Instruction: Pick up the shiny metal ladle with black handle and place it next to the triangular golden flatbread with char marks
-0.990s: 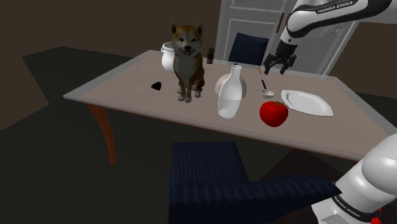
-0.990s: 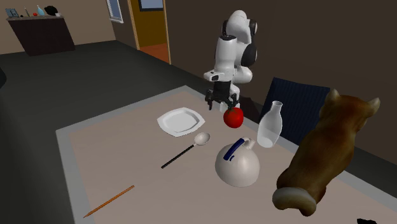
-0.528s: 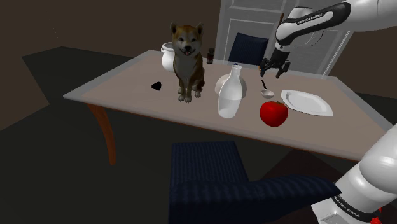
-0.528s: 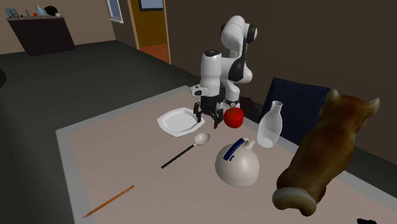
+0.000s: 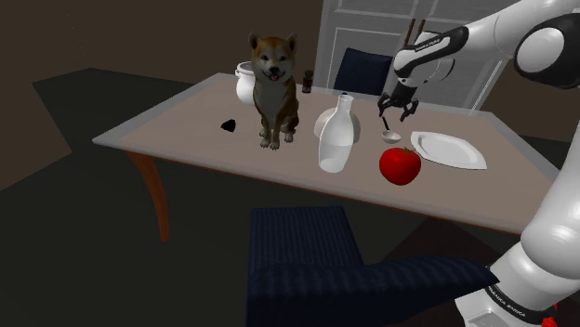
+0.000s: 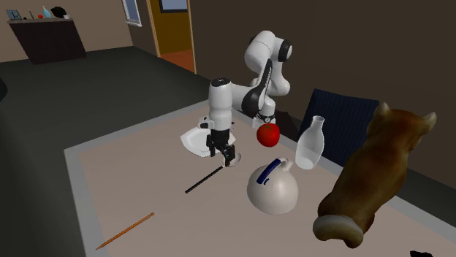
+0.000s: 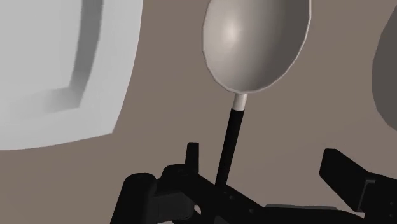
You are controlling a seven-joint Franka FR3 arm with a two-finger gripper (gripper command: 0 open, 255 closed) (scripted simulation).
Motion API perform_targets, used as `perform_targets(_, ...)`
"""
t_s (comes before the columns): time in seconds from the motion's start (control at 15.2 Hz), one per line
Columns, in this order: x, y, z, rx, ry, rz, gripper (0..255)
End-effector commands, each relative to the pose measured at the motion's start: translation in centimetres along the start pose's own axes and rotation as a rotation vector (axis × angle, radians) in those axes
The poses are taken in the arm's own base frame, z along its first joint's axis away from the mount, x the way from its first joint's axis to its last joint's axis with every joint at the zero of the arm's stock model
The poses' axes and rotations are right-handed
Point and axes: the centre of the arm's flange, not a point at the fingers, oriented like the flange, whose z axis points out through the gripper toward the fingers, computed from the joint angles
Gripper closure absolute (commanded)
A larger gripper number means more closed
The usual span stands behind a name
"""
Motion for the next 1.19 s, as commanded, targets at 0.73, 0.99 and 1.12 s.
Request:
perform_targets(0.73, 2.2, 1.3, 6.3, 0.004, -0.001, 0.075, 0)
perform_targets(0.99, 2.2, 1.3, 6.3, 0.004, -0.001, 0.075, 0)
perform_targets(1.12, 2.2, 1.3, 6.3, 0.004, -0.001, 0.075, 255)
